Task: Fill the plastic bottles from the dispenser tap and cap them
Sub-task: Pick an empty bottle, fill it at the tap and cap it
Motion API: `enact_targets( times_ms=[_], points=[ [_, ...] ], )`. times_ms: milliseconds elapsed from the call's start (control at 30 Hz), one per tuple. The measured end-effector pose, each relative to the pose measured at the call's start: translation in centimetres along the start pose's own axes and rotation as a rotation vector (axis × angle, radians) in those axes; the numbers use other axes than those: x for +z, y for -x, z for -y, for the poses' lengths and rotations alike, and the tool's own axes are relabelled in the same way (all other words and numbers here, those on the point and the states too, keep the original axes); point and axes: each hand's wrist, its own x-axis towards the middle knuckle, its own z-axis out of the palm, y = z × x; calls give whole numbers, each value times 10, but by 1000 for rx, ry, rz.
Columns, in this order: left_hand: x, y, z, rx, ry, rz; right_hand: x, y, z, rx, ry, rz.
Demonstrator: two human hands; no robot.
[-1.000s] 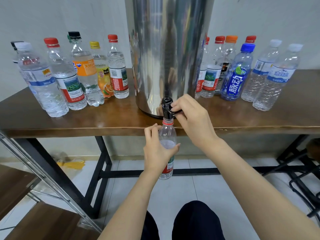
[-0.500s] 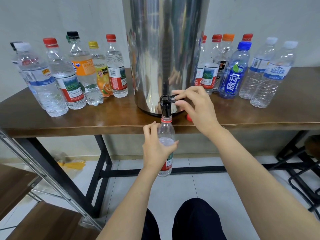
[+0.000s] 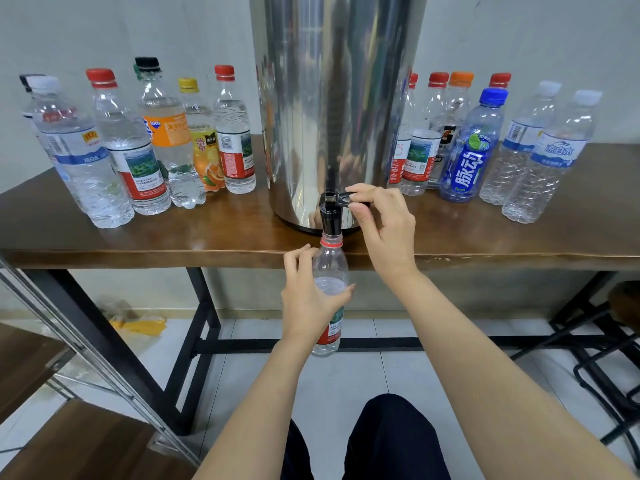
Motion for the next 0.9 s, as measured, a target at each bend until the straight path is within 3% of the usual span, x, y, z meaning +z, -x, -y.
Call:
enact_targets(
  times_ms=[900],
  points=[
    [1,-2,0,-21,-20,7,2,2,-1,62,-49,17]
  ],
)
